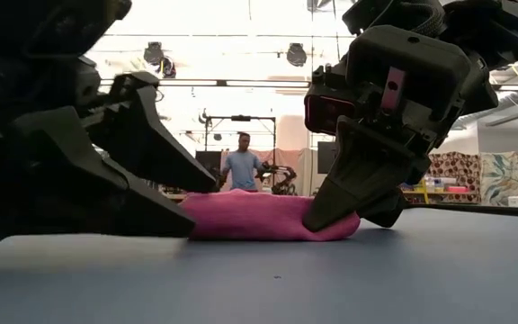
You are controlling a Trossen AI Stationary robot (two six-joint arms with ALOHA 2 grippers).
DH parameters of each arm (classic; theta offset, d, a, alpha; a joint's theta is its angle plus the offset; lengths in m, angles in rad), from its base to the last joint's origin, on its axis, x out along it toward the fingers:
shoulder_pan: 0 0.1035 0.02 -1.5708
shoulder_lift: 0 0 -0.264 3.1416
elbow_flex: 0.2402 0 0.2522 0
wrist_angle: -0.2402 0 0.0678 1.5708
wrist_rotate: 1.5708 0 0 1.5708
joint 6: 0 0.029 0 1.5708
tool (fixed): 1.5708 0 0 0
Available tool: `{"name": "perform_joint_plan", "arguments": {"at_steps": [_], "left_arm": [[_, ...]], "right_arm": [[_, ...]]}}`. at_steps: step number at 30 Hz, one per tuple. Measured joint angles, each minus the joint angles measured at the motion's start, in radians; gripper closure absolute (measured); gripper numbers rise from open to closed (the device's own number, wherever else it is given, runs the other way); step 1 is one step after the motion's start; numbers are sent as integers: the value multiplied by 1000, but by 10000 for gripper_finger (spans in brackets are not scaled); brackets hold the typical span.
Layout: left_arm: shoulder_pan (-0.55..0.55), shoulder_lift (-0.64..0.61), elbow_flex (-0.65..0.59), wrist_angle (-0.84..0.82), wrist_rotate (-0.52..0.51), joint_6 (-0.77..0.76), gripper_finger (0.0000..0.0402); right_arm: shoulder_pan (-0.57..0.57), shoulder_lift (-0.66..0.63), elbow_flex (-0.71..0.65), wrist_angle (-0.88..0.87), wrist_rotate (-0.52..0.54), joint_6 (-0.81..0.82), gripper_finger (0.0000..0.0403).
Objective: Roll towel into tight, uniform cylinder
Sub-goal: Roll the pink towel
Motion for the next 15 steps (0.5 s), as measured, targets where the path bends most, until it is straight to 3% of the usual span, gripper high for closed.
{"name": "perform_joint_plan", "arguments": {"at_steps": [7,15], "left_arm": [[40,10,0,-15,73,-72,175],[59,13,2,-55,87,-154,230]], "right_arm": [[0,0,0,0,0,0,376],[1,0,0,0,0,0,375]]}}
